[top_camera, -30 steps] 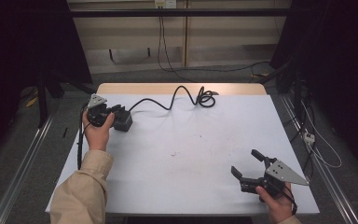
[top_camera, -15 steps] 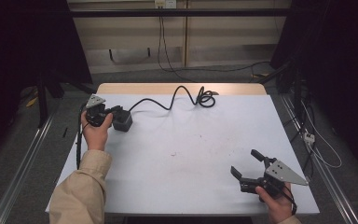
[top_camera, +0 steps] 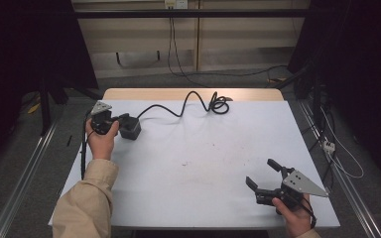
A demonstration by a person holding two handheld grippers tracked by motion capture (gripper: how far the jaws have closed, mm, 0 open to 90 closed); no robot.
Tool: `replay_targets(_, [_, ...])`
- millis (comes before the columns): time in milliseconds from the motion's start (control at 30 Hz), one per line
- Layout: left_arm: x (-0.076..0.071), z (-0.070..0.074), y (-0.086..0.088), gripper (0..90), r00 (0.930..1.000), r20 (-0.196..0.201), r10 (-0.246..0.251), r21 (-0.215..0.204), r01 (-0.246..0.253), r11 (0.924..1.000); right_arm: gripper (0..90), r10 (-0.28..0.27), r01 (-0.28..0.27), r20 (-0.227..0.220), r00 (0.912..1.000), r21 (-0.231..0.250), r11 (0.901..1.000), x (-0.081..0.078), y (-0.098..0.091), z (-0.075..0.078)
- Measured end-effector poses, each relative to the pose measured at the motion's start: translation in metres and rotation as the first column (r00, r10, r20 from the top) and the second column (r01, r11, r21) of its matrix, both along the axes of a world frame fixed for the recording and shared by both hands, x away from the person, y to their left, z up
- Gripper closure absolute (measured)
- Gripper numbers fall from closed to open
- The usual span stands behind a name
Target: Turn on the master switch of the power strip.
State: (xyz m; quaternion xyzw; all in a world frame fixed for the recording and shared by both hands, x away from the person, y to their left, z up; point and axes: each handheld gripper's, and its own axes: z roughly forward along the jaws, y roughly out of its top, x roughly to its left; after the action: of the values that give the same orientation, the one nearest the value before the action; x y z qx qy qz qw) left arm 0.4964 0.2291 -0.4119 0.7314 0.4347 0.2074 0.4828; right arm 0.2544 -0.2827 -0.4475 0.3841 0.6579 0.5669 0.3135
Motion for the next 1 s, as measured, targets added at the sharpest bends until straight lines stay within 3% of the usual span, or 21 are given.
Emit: replay_targets(1000, [-0.0005, -0.0047, 0.0039, 90.0, 0.9988, -0.047, 0.016, 0.025, -0.015, 0.9996, 3.9, -0.003, 0.003, -0.001, 1.0000, 0.002, 1.0000, -0.0008, 0.0000, 0.0006])
